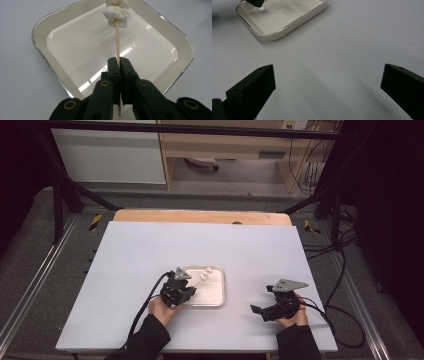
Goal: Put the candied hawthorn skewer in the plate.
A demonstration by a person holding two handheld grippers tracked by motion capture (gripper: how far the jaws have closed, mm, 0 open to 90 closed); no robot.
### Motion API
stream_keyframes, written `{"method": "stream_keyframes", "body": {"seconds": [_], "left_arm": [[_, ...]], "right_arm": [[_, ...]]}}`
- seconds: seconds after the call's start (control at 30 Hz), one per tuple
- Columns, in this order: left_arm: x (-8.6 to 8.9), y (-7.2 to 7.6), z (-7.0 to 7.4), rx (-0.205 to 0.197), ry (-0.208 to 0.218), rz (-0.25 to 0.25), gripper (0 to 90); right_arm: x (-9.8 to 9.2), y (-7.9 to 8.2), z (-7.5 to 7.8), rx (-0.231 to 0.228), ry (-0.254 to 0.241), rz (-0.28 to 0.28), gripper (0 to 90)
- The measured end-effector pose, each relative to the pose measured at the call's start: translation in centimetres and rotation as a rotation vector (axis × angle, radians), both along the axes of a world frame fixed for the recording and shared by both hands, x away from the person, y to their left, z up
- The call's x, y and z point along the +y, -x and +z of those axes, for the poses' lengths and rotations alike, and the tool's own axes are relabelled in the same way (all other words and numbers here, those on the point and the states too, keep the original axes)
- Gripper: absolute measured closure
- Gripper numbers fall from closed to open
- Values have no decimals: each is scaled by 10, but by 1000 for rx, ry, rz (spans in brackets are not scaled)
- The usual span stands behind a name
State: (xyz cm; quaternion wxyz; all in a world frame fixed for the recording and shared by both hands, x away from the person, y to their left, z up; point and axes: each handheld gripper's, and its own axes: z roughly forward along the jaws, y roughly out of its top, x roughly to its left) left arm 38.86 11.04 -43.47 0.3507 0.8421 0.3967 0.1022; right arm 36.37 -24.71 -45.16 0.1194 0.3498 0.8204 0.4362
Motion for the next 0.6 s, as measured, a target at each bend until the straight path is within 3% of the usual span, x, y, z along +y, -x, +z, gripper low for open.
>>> {"method": "stream_keyframes", "body": {"seconds": [0.23, 0.4, 0.6], "left_arm": [[-3, 1, -5, 9, -35, 4, 881], [-3, 2, -6, 8, -33, 8, 877], [-4, 3, -5, 5, -40, -2, 805]], "right_arm": [[1, 0, -1, 6, -2, -1, 3], [2, 0, -2, 9, -1, -1, 3], [1, 1, -1, 6, -4, 0, 3]]}}
